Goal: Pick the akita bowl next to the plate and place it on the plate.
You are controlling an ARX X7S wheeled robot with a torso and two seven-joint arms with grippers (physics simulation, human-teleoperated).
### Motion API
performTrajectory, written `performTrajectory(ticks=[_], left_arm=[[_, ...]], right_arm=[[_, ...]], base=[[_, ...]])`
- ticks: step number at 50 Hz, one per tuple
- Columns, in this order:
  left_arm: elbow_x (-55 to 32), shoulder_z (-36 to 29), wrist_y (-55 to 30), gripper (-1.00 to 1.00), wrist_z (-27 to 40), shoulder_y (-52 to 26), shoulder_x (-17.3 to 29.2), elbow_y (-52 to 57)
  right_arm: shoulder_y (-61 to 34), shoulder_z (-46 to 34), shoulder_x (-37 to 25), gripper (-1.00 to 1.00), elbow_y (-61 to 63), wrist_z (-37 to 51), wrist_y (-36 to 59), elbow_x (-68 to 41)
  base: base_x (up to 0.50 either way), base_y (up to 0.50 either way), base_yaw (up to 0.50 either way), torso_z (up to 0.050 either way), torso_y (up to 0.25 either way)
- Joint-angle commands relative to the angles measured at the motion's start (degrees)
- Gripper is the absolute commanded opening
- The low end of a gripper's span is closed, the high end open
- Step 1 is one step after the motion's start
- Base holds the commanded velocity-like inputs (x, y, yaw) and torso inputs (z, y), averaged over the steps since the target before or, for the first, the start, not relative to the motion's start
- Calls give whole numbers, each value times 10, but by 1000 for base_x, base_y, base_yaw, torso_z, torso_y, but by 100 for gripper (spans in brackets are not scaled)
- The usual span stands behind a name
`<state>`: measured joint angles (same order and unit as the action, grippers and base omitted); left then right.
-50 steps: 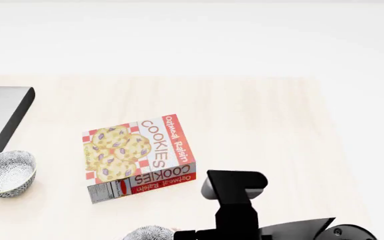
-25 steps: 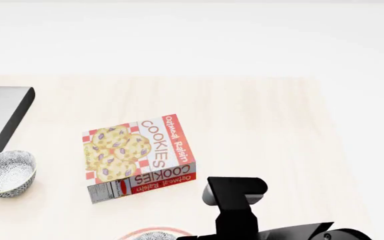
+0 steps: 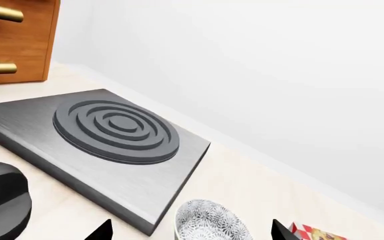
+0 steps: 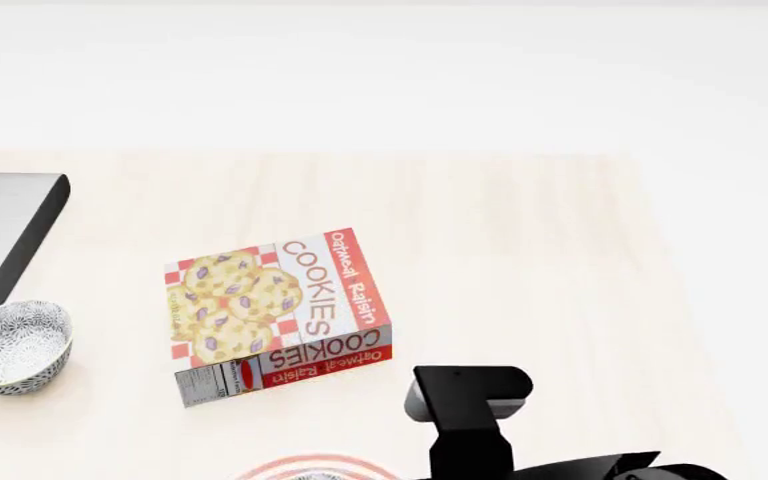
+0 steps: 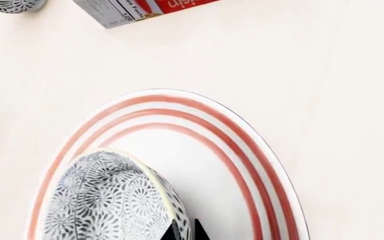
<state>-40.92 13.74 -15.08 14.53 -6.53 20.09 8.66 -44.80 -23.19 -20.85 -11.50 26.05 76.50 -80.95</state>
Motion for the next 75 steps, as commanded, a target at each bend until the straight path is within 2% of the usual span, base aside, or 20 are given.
performTrajectory(ticks=[1,14,15,37,51,66,67,73,75], left_arm=[[1,-2,4,100,-1,-1,0,-4],[2,-4,7,100,-1,0,0,-6],[3,-4,9,100,-3,-1,0,-10],[-5,-3,2,100,6,2,4,2],[-4,-6,7,100,5,3,4,-2],[-9,-5,2,100,11,3,7,6],[-9,-6,2,100,11,3,7,5],[-10,-6,1,100,12,3,8,7],[-10,-6,1,100,13,4,8,8]], right_arm=[[-2,-9,0,-100,-4,-12,-10,3],[-3,-14,-4,-100,1,-15,-18,6],[-4,-8,-6,100,4,-9,-17,-3],[-30,31,-35,100,96,116,28,-130],[-18,76,-68,100,201,176,-2,-187],[53,155,-98,100,349,171,-71,-150],[60,159,-97,100,379,161,-82,-107],[84,175,-98,100,401,193,-110,-60],[114,181,-100,100,420,173,-133,-13]], base=[[0,0,0,0,0],[0,0,0,0,0],[0,0,0,0,0],[0,0,0,0,0],[0,0,0,0,0],[0,0,0,0,0],[0,0,0,0,0],[0,0,0,0,0],[0,0,0,0,0]])
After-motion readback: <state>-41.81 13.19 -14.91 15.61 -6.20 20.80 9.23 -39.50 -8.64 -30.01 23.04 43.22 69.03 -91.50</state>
